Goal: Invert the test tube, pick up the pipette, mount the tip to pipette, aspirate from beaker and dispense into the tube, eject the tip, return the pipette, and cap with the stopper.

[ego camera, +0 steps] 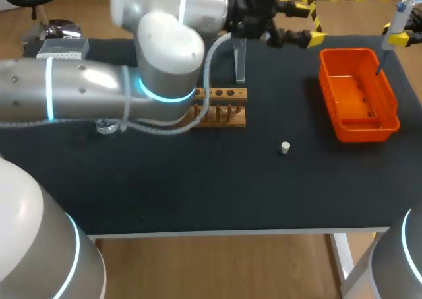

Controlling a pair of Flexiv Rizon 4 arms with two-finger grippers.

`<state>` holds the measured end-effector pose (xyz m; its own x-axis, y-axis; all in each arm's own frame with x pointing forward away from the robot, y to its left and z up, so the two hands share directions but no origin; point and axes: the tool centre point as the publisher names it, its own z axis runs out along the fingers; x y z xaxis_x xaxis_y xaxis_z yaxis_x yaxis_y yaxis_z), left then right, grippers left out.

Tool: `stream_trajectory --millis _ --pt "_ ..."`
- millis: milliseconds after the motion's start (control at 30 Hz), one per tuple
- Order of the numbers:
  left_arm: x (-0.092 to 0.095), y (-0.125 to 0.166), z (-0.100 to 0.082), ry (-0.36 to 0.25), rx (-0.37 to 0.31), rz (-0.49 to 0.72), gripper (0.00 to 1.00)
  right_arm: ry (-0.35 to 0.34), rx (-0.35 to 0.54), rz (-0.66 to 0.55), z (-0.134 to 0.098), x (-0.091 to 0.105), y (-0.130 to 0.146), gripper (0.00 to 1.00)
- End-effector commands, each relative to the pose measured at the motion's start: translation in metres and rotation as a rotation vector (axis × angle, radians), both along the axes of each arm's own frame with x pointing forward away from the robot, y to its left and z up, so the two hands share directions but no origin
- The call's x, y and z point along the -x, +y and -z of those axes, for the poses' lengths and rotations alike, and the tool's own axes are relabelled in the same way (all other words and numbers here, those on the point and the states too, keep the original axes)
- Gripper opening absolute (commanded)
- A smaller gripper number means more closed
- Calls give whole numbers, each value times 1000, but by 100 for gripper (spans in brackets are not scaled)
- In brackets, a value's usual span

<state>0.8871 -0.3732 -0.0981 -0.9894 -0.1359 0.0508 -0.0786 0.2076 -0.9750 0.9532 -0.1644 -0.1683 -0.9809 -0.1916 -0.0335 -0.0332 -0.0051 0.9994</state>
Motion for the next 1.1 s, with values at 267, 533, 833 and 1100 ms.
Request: stream_trajectory --millis 267,533,833,1100 --pt "17 69 17 -56 269 -61 100 0 2 -6 -1 -2 -2 0" --pt "18 91 22 -84 287 -80 100 0 2 -6 -1 -2 -2 0" --pt "20 93 25 -108 308 -85 100 0 2 -6 -1 -2 -2 0" --pt "23 96 24 -115 287 -117 100 0 2 -6 -1 -2 -2 0"
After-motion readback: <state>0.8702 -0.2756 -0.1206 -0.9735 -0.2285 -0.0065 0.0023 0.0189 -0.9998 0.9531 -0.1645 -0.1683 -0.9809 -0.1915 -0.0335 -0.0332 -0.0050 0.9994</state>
